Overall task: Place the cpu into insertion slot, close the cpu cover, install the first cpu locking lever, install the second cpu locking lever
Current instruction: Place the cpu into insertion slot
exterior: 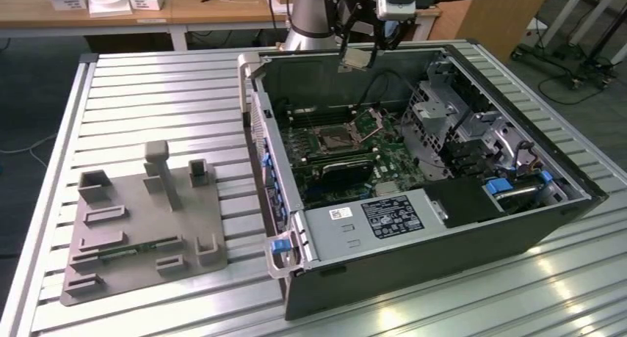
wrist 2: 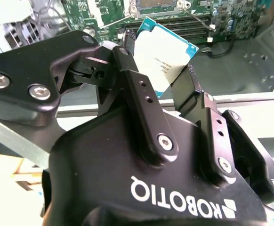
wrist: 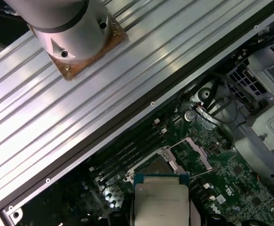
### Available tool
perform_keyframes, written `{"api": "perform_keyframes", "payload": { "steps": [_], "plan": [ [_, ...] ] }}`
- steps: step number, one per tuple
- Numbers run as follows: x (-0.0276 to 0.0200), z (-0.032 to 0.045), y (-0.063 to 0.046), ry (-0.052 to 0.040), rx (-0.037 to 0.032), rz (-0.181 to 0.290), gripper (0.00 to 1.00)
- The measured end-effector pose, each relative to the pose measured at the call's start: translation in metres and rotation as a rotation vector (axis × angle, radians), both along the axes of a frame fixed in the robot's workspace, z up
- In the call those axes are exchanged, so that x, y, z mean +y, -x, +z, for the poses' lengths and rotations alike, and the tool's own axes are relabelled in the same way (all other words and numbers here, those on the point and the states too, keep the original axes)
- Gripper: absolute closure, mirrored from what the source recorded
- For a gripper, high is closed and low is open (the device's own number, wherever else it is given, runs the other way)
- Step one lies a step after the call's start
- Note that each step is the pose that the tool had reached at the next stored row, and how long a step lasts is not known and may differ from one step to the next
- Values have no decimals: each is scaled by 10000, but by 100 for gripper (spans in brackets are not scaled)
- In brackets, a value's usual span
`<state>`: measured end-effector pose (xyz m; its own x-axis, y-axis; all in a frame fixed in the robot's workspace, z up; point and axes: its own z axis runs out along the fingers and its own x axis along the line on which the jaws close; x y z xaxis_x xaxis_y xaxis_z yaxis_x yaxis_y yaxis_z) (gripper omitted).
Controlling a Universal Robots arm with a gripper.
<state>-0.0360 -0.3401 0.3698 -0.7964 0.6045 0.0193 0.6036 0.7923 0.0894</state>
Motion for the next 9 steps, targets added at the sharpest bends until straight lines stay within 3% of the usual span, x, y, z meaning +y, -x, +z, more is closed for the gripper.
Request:
{"api": "perform_keyframes", "payload": {
  "steps": [9],
  "plan": [
    [0,-10,0,1,0,-1090,46]
  ]
}}
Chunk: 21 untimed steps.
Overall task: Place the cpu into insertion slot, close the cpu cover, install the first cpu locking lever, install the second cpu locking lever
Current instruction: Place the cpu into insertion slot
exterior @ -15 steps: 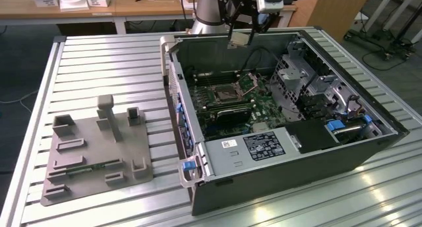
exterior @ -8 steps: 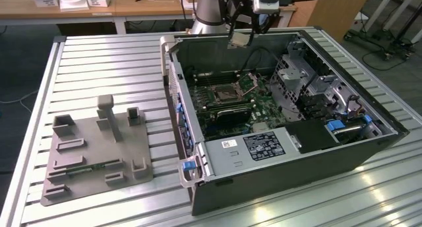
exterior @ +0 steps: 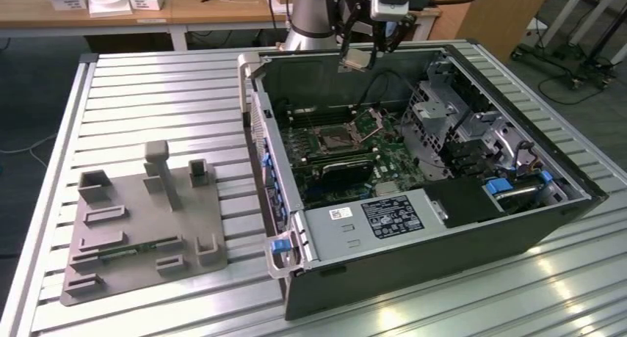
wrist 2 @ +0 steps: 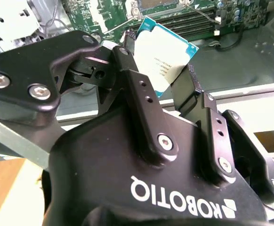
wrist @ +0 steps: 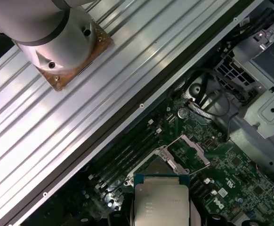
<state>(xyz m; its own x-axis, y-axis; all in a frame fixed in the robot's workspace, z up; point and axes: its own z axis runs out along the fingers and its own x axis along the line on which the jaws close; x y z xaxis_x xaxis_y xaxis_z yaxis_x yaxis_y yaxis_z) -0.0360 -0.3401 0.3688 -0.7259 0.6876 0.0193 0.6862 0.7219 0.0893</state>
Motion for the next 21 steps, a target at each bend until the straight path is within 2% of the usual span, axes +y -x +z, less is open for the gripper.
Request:
{"api": "perform_keyframes", "payload": {
  "steps": [4,19,21],
  "plan": [
    [0,-1,1,0,1,-259,46],
    [0,-1,1,0,0,-307,46],
    [1,-5,2,1,-2,-531,46]
  ]
}}
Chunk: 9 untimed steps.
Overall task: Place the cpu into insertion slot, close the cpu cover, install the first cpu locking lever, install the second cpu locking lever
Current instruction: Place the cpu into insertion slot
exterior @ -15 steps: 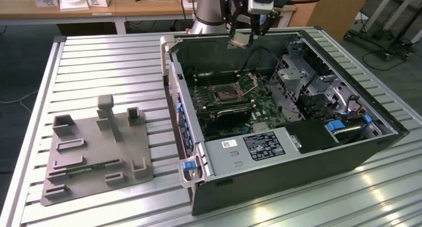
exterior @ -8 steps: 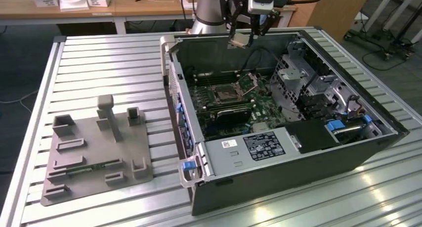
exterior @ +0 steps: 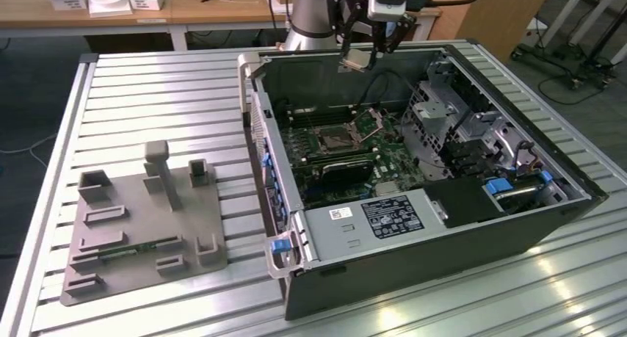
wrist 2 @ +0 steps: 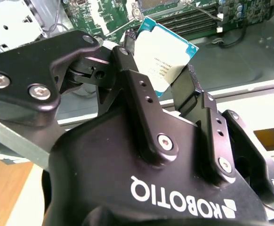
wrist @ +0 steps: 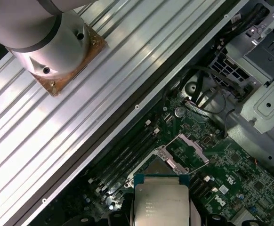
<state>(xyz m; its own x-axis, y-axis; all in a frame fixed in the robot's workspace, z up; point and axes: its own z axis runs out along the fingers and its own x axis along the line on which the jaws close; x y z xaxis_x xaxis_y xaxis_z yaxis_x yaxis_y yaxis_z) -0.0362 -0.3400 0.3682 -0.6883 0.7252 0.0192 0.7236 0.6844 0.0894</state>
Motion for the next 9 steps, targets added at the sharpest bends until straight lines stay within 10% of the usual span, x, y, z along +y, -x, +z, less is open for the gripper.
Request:
{"api": "perform_keyframes", "payload": {
  "steps": [9],
  "plan": [
    [-5,-9,21,3,1,-840,46]
  ]
}}
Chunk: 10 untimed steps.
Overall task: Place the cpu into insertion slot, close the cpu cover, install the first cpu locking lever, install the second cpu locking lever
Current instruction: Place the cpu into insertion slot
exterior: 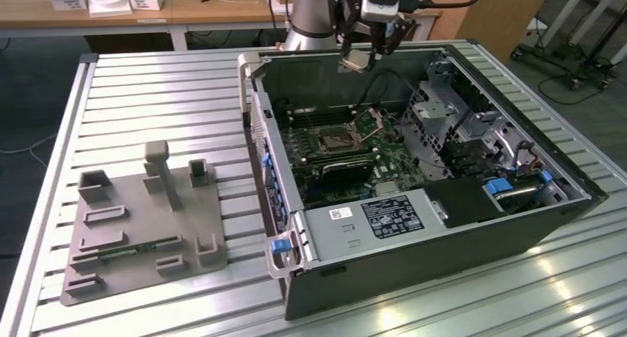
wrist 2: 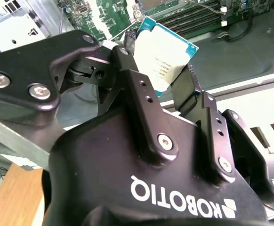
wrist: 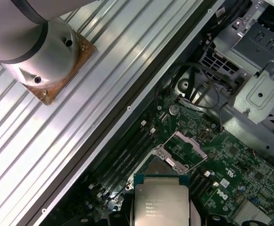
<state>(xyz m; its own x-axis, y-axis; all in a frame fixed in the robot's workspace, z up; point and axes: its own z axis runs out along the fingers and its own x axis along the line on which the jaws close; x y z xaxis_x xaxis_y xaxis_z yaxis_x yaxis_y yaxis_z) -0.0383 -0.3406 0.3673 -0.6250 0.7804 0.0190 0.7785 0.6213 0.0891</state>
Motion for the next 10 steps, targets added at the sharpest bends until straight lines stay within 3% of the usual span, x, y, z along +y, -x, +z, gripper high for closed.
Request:
{"api": "perform_keyframes", "payload": {
  "steps": [5,10],
  "plan": [
    [-2,-3,9,1,1,-169,46],
    [-1,-13,9,0,0,-994,46]
  ]
}}
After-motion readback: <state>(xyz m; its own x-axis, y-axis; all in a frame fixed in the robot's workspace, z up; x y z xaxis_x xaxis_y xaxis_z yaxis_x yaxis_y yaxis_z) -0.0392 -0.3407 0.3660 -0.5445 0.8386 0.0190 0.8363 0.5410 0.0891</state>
